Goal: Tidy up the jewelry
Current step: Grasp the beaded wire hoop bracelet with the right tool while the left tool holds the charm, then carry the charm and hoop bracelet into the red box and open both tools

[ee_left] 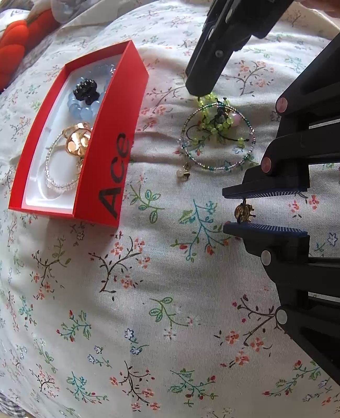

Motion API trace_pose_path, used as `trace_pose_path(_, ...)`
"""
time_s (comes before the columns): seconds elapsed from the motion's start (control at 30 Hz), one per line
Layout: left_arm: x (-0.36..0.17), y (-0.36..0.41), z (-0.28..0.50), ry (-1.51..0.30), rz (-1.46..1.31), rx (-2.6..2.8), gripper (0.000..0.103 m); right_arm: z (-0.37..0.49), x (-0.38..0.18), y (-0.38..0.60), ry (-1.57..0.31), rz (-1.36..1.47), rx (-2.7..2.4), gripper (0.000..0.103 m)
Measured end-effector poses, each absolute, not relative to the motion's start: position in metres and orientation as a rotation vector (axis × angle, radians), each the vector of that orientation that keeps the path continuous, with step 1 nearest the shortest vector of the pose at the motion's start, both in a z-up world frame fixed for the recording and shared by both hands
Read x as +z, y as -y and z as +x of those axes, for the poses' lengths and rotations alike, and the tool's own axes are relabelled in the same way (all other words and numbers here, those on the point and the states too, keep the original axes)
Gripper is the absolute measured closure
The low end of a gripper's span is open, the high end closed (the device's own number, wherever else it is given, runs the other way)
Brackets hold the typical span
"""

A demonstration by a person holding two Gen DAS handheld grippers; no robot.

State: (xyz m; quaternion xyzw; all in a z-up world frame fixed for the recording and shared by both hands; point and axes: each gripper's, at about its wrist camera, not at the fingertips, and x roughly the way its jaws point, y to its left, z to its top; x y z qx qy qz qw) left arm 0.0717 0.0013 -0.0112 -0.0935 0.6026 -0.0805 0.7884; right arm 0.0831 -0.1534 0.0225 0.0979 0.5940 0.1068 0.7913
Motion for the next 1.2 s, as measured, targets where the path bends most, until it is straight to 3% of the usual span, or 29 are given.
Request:
trace_pose_path(0.4,-0.013,-0.004,0.078,-1.305,-0.211,-0.169,0.090,0.099,-0.003,0.143,-1.328,0.183,0.231,0.089)
trace_pose_path(0.7,-0.005,-0.004,0.076,-1.290,-0.228,-0.174,0.090,0.091,0.009,0.140,-1.314,0.190,0.272,0.103)
trace_pose_path(0.93,0.000,-0.014,0.070,-1.278,-0.247,-0.177,0.090,0.075,0.032,0.140,-1.257,0.182,0.307,0.103)
trace_pose_path(0.97,0.000,-0.015,0.069,-1.278,-0.249,-0.174,0.090,0.074,0.031,0.139,-1.264,0.182,0.308,0.099)
trace_pose_path(1.1,0.002,-0.029,0.068,-1.270,-0.281,-0.145,0.090,0.071,0.022,0.134,-1.323,0.176,0.343,0.099)
trace_pose_path(1.2,0.004,-0.041,0.068,-1.258,-0.293,-0.121,0.090,0.070,0.019,0.125,-1.340,0.172,0.374,0.088)
